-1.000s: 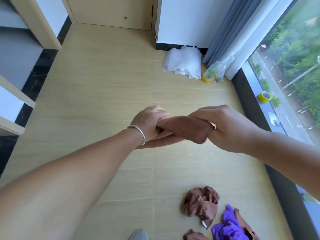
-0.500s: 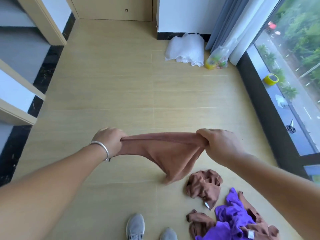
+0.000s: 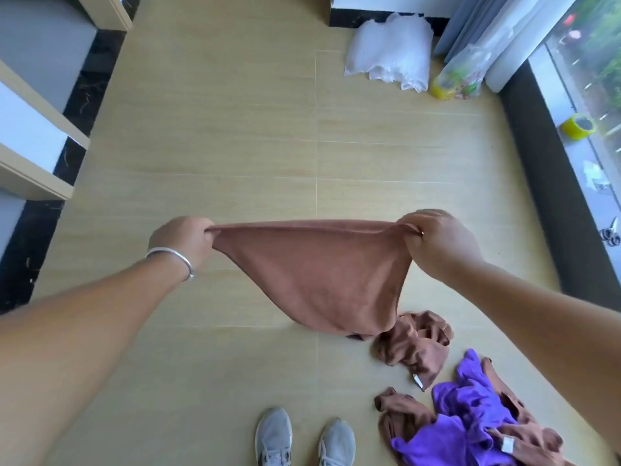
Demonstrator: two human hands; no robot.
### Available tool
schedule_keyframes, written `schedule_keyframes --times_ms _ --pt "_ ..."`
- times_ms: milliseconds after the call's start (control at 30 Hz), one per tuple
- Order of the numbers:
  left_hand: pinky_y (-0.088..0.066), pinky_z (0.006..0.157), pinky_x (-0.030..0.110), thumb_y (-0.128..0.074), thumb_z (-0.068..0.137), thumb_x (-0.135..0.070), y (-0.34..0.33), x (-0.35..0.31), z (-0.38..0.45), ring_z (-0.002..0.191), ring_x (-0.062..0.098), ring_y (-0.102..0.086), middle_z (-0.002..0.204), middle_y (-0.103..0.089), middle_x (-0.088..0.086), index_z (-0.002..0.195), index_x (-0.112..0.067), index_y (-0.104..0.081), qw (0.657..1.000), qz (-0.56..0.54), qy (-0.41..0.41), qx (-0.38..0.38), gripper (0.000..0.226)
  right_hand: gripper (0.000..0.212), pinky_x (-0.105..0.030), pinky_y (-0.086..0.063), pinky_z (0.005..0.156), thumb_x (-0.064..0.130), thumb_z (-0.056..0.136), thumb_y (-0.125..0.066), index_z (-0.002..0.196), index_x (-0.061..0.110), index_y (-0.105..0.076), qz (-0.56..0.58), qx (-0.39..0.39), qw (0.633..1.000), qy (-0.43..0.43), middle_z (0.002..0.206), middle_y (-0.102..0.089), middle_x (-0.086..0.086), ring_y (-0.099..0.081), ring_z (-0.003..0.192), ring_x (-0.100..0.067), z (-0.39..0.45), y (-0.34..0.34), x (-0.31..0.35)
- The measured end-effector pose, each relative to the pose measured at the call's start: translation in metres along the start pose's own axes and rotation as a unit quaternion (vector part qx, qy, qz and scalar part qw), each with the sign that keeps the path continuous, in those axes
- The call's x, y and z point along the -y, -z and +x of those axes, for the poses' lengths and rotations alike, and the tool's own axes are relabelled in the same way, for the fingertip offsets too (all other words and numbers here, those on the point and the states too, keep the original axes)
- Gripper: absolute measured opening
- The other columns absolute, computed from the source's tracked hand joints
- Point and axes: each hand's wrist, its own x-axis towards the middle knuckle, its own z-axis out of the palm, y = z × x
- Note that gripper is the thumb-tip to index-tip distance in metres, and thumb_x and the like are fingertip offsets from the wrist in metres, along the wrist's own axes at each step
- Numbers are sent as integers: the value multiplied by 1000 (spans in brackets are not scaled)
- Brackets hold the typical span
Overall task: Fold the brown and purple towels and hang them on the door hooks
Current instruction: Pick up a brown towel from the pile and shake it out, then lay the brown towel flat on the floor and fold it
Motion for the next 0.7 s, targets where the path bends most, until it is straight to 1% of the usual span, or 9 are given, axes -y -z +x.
schedule_keyframes --times_ms 33,100,167,300,367,433,500,600,700 --pt "-41 64 32 -50 94 -20 11 3 11 85 35 -61 98 -69 15 100 -21 -72 1000 -10 8 -27 23 30 -32 -45 84 17 91 -46 99 21 -74 20 12 1000 -10 107 -69 4 -55 109 -23 14 3 5" --pt "-38 62 32 -49 94 -18 34 10 27 75 33 -54 92 -68 15 99 -20 -72 998 -12 12 -66 24 29 -36 -49 81 9 89 -46 95 18 -73 39 37 998 -20 102 -69 2 -55 103 -24 39 11 15" --pt "-37 59 32 -48 95 -20 59 17 39 70 32 -50 86 -67 15 97 -20 -72 995 -14 3 -98 24 28 -42 -51 78 8 88 -44 90 16 -71 32 32 999 -16 95 -68 -1 -56 95 -25 59 23 25" --pt "-43 56 34 -48 97 -35 111 32 50 68 36 -55 74 -64 12 92 -20 -72 986 -31 -21 -165 28 27 -43 -51 75 14 92 -42 86 16 -68 24 -3 1000 -3 91 -65 -2 -55 93 -28 87 48 47" --pt "-46 58 36 -48 97 -37 131 42 46 72 36 -56 78 -65 9 93 -22 -72 978 -43 -44 -198 28 28 -42 -50 80 18 95 -41 93 21 -68 32 -17 999 12 100 -66 2 -54 101 -26 93 57 57" --pt "-48 63 36 -50 97 -34 144 53 38 81 35 -58 92 -69 4 101 -27 -72 970 -58 -73 -224 23 30 -39 -47 86 20 96 -40 104 27 -68 32 -23 999 37 113 -65 6 -52 112 -23 92 64 68" --pt "-47 65 35 -54 96 -28 144 67 25 87 32 -60 102 -69 -2 105 -29 -72 965 -69 -105 -228 20 31 -35 -44 90 18 96 -42 109 26 -68 28 -18 997 69 117 -65 7 -50 118 -22 84 67 77" --pt "-49 63 34 -56 92 -21 121 93 -3 84 29 -65 104 -71 -5 104 -22 -73 960 -62 -169 -213 20 29 -30 -39 98 9 90 -53 106 21 -74 28 -4 995 98 118 -67 3 -51 122 -21 60 57 79" --pt "-55 62 37 -46 84 -31 80 116 -36 78 28 -69 99 -73 -2 100 -16 -75 953 -46 -233 -186 36 26 -31 -42 101 3 81 -65 97 19 -78 33 6 993 116 114 -70 0 -58 117 -24 28 23 63"
